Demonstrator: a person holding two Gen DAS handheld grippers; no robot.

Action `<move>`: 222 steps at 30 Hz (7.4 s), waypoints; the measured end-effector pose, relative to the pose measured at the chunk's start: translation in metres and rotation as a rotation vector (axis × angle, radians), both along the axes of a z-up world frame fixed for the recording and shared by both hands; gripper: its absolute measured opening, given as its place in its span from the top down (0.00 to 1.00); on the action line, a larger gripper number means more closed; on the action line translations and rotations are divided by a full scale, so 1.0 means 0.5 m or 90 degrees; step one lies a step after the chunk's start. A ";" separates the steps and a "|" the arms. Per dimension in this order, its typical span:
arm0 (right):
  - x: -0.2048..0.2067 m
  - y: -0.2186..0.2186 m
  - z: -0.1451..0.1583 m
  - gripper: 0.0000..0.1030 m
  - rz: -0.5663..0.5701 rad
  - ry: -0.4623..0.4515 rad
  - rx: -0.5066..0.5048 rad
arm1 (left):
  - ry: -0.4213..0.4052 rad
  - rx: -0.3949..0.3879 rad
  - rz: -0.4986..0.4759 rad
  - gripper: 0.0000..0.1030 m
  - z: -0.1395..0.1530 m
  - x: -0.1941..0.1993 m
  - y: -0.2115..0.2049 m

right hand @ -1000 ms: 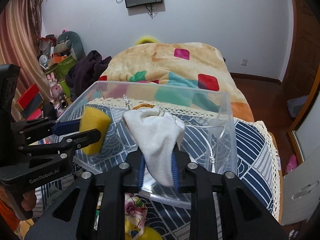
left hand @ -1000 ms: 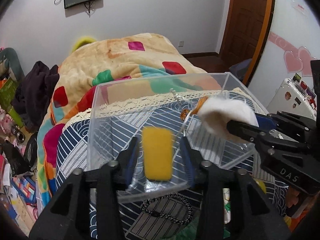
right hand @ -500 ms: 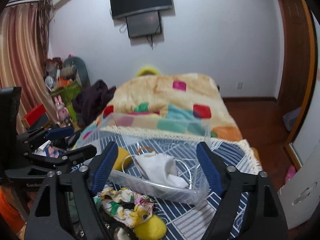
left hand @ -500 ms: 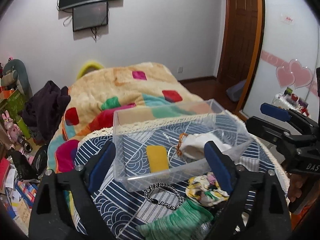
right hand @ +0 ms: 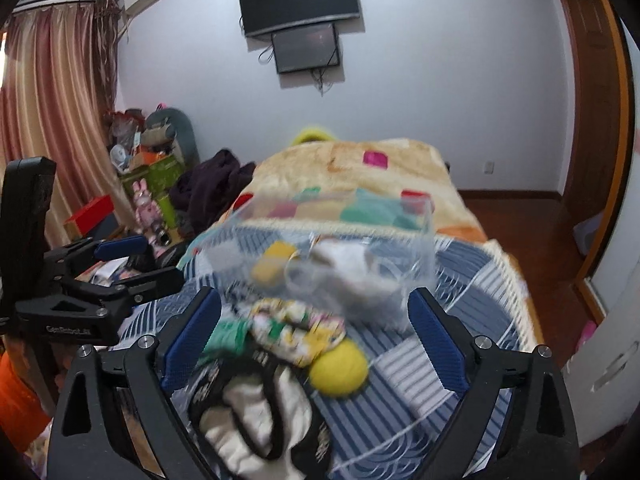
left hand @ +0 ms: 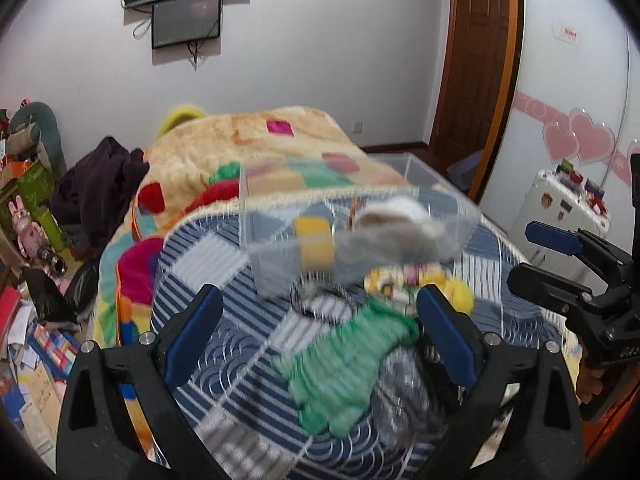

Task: Organize soft objects
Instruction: 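Grasp the green knitted glove with the left tool while the right tool grasps the black strappy garment, then carry the glove into the clear box with the left tool while the right drops the garment in, then grasp the clear bag of silver fabric with the left tool while the right grasps the yellow felt ball, then lower the bag into the clear box with the left tool while the right drops the ball in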

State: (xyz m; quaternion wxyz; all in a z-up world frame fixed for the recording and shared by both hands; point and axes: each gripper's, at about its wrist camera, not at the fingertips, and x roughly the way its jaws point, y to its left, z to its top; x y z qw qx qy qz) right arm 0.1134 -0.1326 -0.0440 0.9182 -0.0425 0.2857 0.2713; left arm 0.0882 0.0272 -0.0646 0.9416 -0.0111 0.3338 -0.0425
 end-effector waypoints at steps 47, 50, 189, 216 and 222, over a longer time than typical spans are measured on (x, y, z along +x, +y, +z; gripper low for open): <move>-0.074 -0.033 -0.120 0.80 0.042 0.099 -0.037 | 0.034 -0.021 -0.028 0.87 -0.114 -0.036 -0.014; -0.084 -0.021 -0.094 0.80 0.046 0.072 -0.035 | 0.021 -0.024 -0.031 0.88 -0.097 -0.052 -0.013; -0.005 -0.052 -0.002 0.63 -0.041 -0.002 -0.011 | -0.055 -0.045 0.007 0.66 -0.005 -0.006 -0.022; 0.146 -0.006 -0.014 0.63 -0.087 0.007 -0.037 | -0.018 -0.042 0.019 0.66 -0.019 0.249 -0.035; 0.156 0.002 -0.028 0.63 -0.087 0.027 -0.054 | 0.005 -0.035 0.022 0.66 -0.035 0.284 -0.038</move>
